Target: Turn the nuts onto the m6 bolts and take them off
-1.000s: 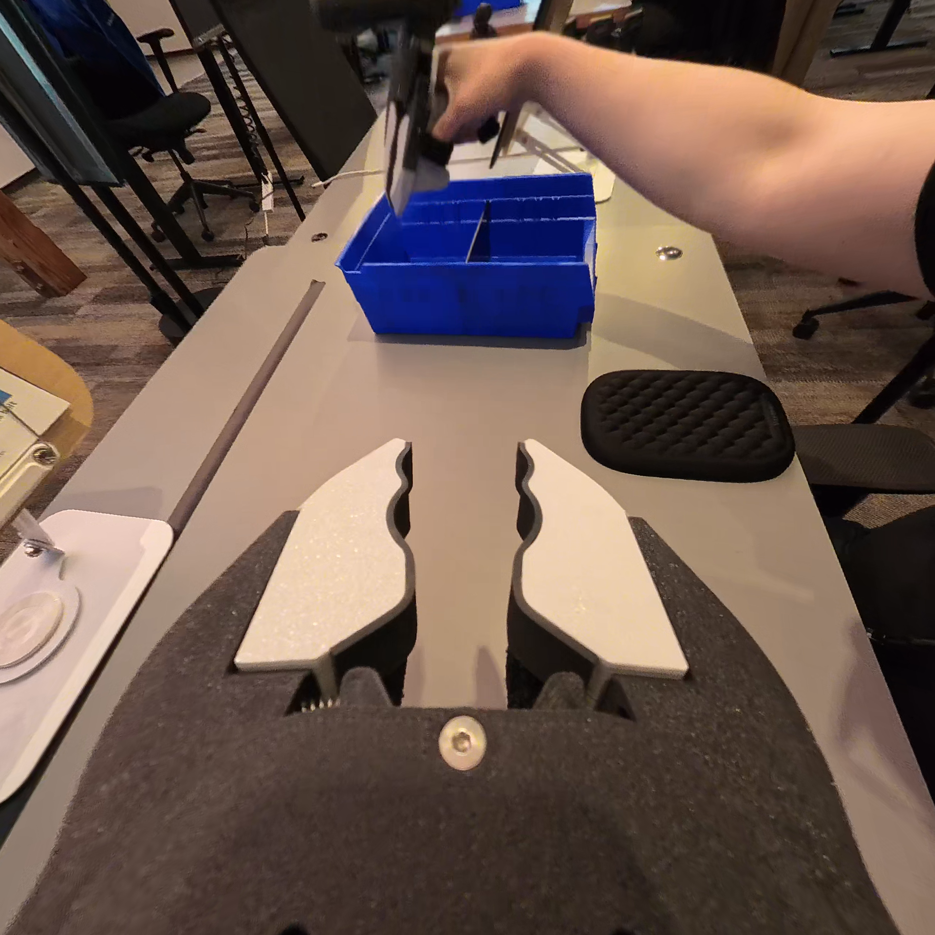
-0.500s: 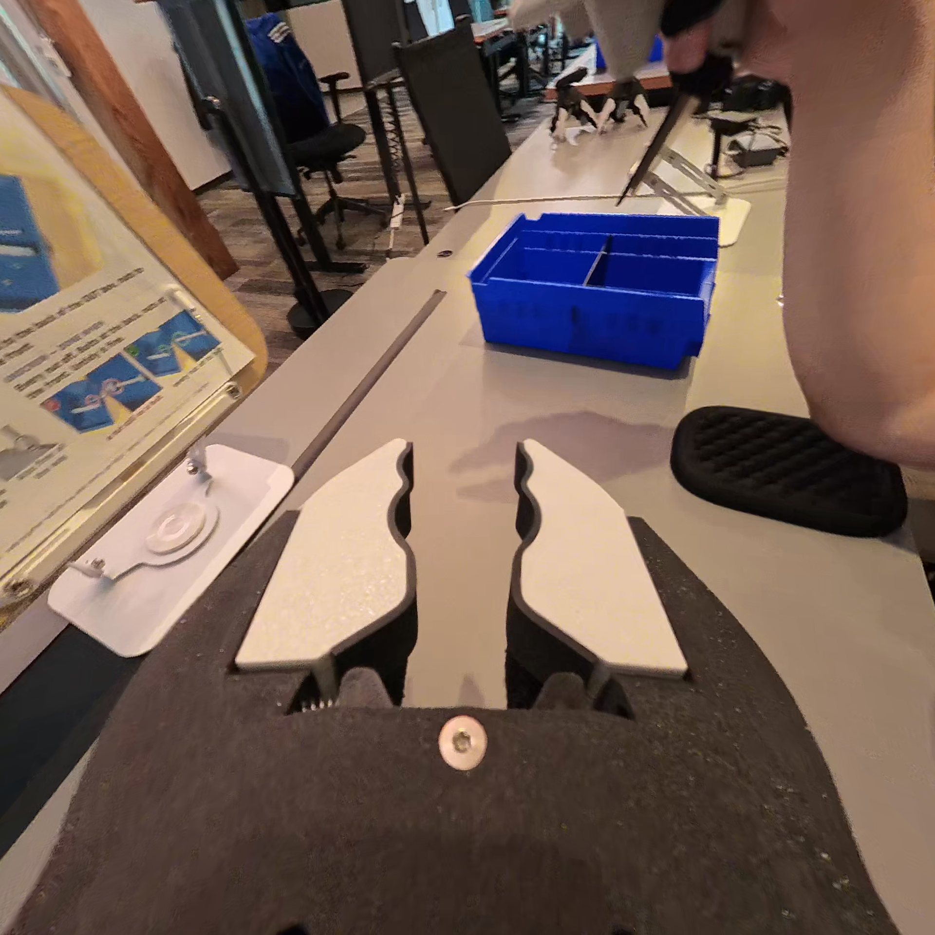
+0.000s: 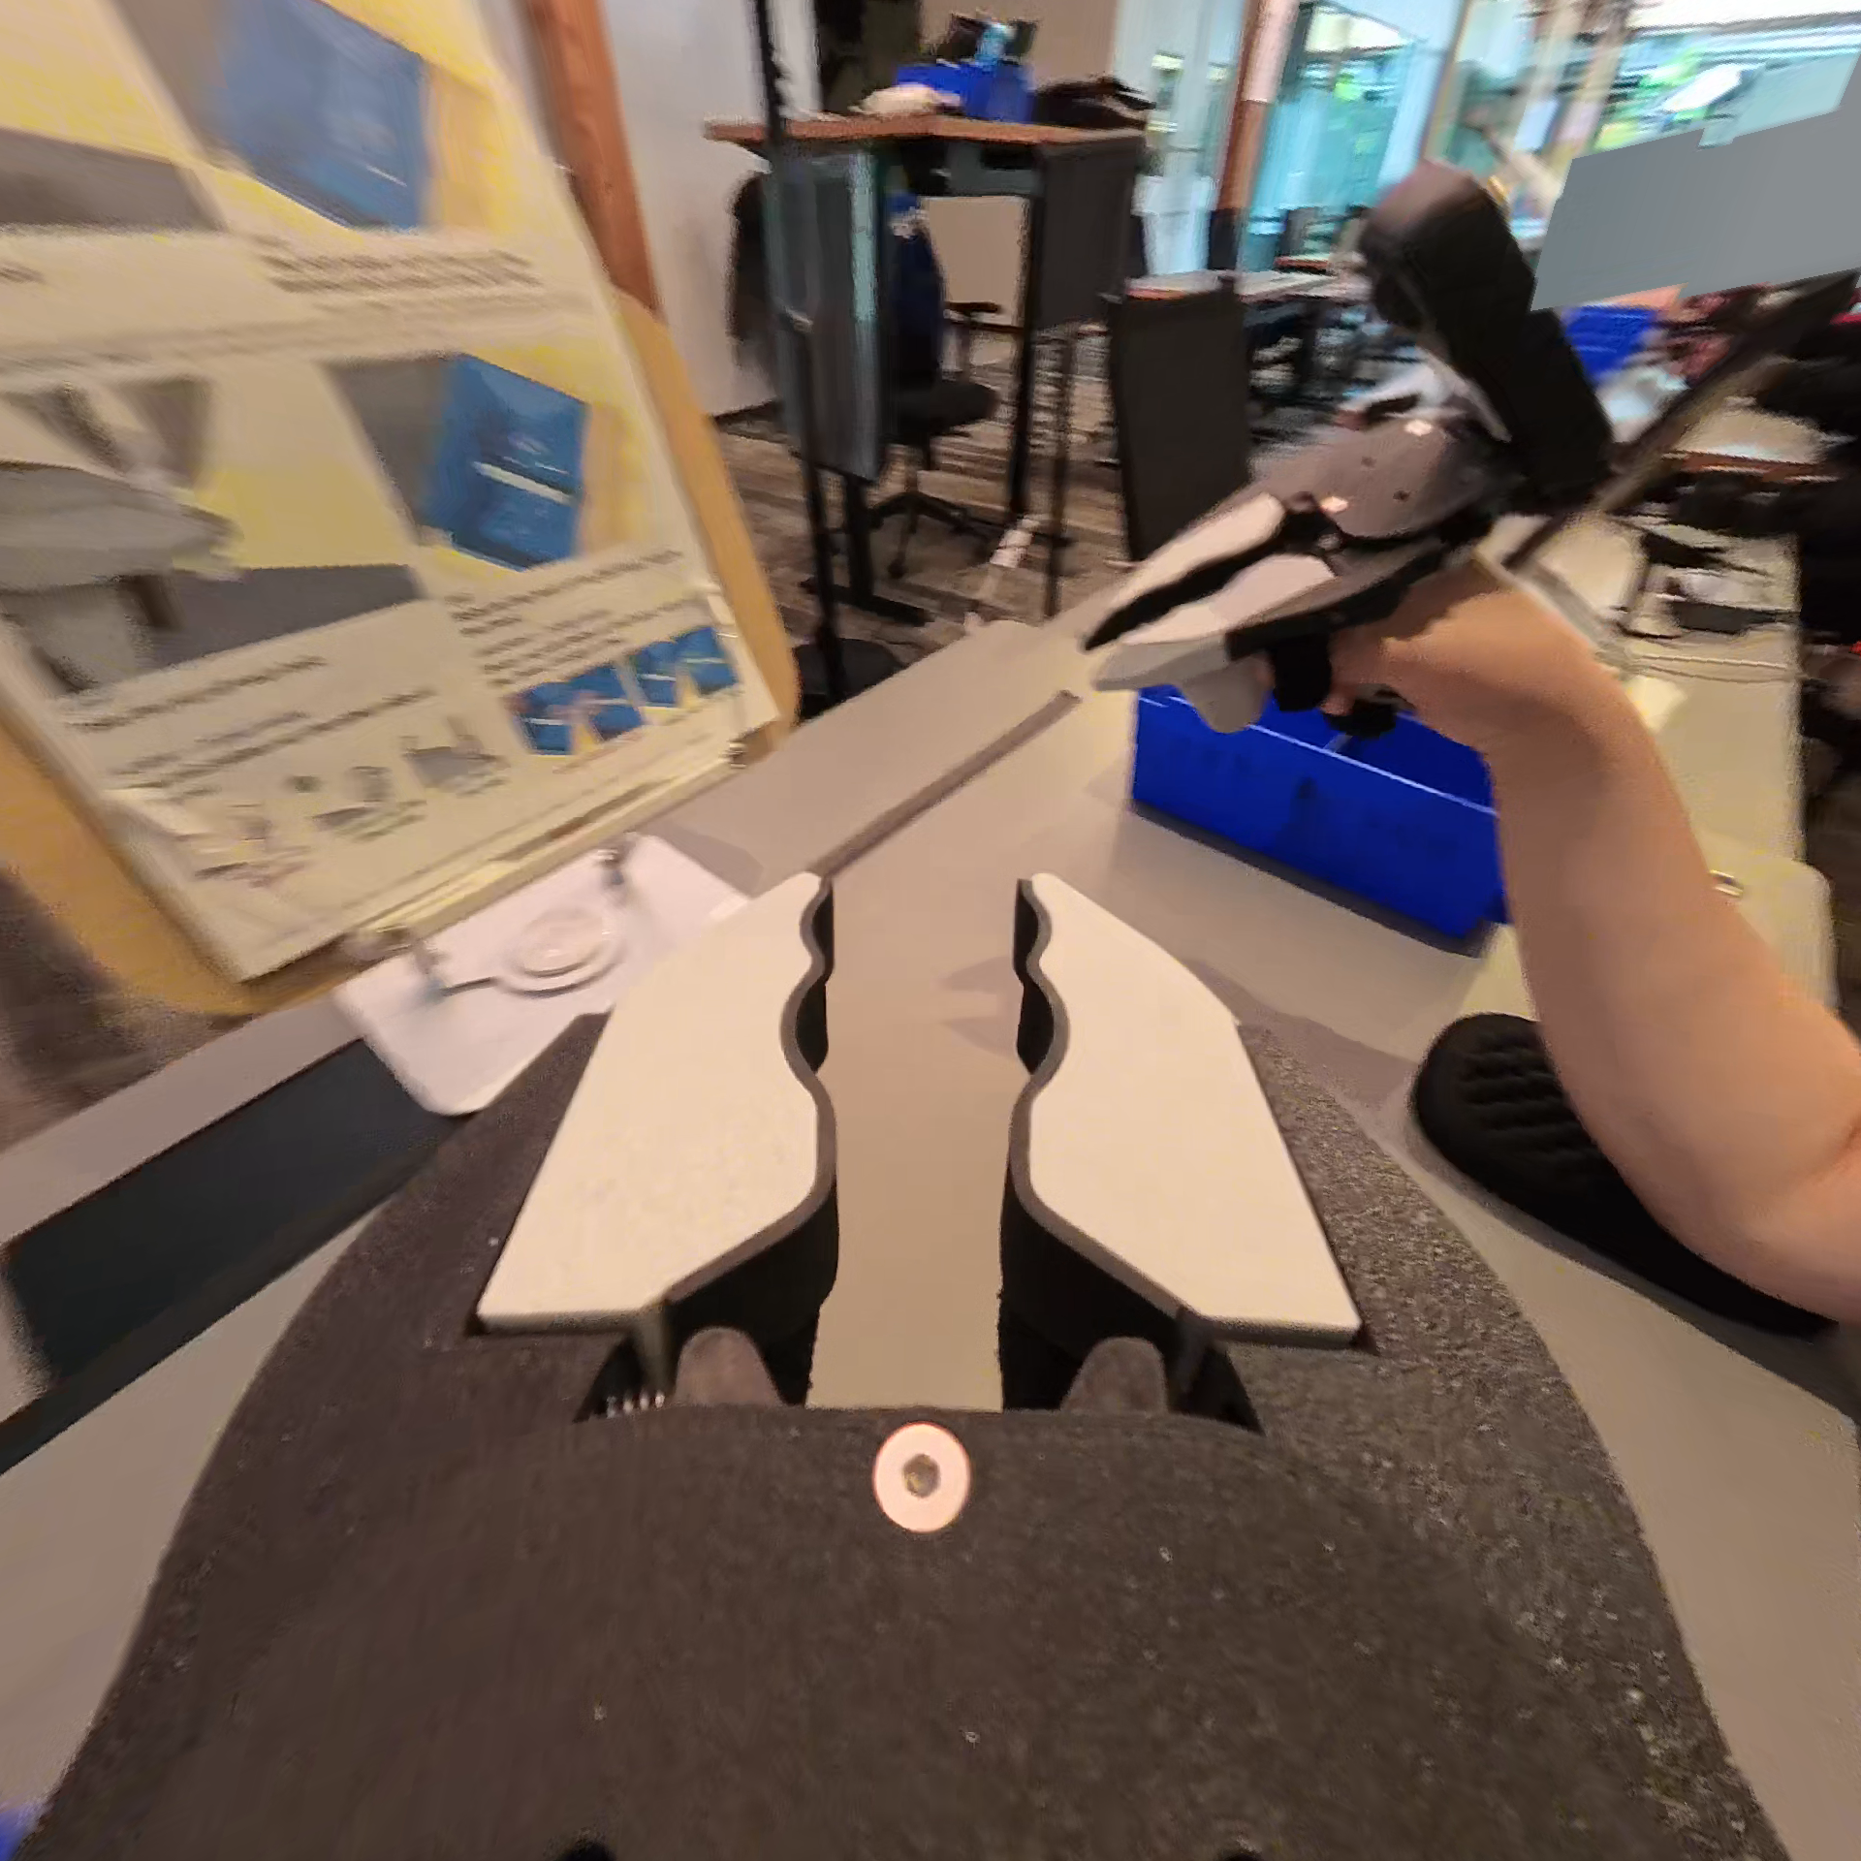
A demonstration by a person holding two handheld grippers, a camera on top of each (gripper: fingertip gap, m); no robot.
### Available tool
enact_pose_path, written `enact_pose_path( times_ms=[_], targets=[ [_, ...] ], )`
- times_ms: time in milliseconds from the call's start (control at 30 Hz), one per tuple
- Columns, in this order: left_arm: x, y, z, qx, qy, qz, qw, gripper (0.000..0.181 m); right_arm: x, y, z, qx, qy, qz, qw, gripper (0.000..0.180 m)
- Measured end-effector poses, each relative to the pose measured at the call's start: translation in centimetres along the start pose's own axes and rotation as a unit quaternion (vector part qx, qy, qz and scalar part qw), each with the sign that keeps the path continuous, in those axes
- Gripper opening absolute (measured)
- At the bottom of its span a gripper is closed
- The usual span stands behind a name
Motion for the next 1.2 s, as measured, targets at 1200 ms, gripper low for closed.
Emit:
enact_pose_path(
  times_ms=[1200],
  targets=[
    [-28.4,26.2,-15.6,-0.516,-0.222,-0.186,0.806,0.019,2.9,2.6,0.3,-0.04,-0.012,0.036,0.998,0.022]
  ],
)
Point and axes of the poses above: each gripper's, where its closed fingertips meet, z out along the fingers, y out of its underside, x = y × z across the jaws, the point moved 5 cm from there along -z, back along the fingers, and after that the axes turned 1 degree about -y, right-handed, at the moved point
